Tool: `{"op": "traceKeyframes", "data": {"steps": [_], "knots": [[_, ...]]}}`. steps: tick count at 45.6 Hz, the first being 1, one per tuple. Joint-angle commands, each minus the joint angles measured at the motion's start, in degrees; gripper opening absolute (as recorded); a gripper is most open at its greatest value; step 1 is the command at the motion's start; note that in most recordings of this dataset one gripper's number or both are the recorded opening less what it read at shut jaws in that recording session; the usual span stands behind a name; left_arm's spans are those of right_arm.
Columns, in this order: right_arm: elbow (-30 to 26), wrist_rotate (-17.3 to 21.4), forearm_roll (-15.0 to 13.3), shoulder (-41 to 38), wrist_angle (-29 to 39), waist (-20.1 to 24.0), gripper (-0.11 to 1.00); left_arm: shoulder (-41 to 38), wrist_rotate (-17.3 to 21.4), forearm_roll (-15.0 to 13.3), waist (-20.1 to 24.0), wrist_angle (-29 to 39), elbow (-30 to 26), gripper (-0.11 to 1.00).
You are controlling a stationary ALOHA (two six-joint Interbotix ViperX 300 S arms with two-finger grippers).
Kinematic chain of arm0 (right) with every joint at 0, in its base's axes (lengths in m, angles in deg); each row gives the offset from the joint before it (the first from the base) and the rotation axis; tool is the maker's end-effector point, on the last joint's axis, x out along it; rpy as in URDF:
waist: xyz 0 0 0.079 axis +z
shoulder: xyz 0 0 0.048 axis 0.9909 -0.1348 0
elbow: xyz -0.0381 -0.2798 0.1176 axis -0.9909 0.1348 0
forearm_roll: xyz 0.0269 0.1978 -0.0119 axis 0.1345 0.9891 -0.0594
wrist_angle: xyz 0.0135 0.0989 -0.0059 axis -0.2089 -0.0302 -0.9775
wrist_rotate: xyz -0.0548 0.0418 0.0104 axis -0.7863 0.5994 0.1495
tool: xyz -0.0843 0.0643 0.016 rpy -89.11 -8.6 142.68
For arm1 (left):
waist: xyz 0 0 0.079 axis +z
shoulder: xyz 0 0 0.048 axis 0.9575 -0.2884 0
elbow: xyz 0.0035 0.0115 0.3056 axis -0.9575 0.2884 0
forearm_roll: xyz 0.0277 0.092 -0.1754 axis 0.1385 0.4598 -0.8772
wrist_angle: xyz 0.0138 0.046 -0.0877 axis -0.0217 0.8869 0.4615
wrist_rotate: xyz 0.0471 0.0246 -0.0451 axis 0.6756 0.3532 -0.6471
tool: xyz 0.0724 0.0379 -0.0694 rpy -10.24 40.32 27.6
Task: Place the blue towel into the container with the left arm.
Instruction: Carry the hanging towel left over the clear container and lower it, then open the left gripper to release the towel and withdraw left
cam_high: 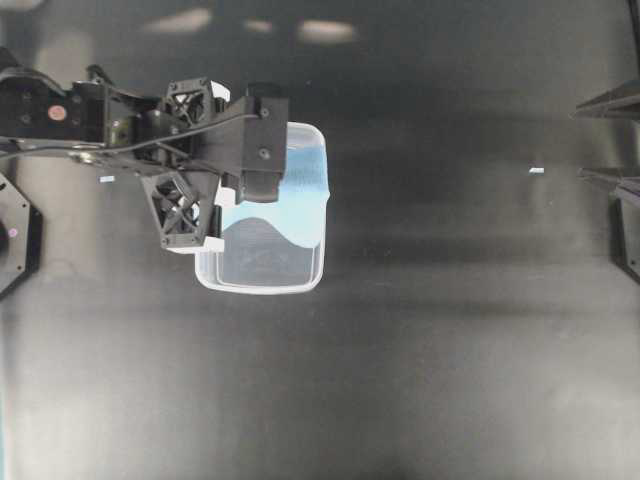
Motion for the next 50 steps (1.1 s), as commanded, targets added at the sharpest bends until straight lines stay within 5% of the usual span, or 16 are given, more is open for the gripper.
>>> {"op": "traceKeyframes", "data": {"steps": [1,10,20,25,39,50], "knots": [[-0.44,0.09,0.18,-0.35,-0.70,-0.09,0.75,0.09,-0.18,0.18,0.18,-0.53,-0.18,0.06],[-0.35,0.09,0.18,-0.35,-0.79,-0.09,0.75,-0.70,-0.70,0.26,1.14,-1.41,0.44,0.12],[-0.35,0.09,0.18,-0.26,-0.88,-0.09,0.75,-1.23,-1.23,0.18,1.49,-1.41,1.32,0.73],[-0.35,0.09,0.18,-0.26,-0.79,0.00,0.75,-0.88,-2.29,0.18,1.41,-1.67,0.70,0.90],[-0.26,0.00,0.18,-0.26,-0.79,-0.09,0.75,10.11,-5.62,0.18,1.32,-4.13,-1.58,0.88],[0.18,0.00,0.18,-0.26,-0.79,-0.09,0.75,23.99,-5.62,0.18,1.14,-13.27,4.39,0.88]]}}
